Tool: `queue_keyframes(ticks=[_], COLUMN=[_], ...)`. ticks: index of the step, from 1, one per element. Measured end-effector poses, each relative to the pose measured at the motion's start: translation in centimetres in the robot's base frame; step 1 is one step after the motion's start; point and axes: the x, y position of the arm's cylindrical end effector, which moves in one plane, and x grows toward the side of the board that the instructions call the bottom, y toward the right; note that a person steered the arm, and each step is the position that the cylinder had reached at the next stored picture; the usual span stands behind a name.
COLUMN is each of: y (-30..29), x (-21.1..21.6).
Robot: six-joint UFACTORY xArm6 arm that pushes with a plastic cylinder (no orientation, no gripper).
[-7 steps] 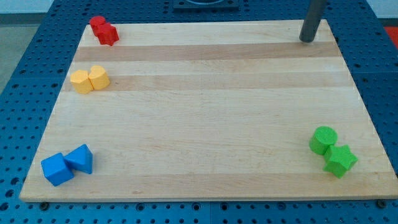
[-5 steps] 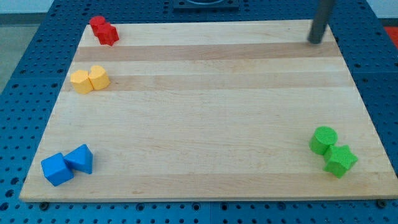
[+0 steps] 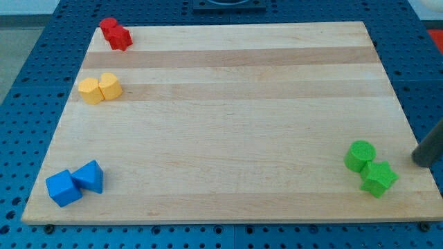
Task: Move the green circle to the center
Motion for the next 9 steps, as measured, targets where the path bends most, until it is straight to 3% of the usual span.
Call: queue_keyframes(ticks=[5,9], y=[-18.6,-24.4], x=[0.5,-7.7])
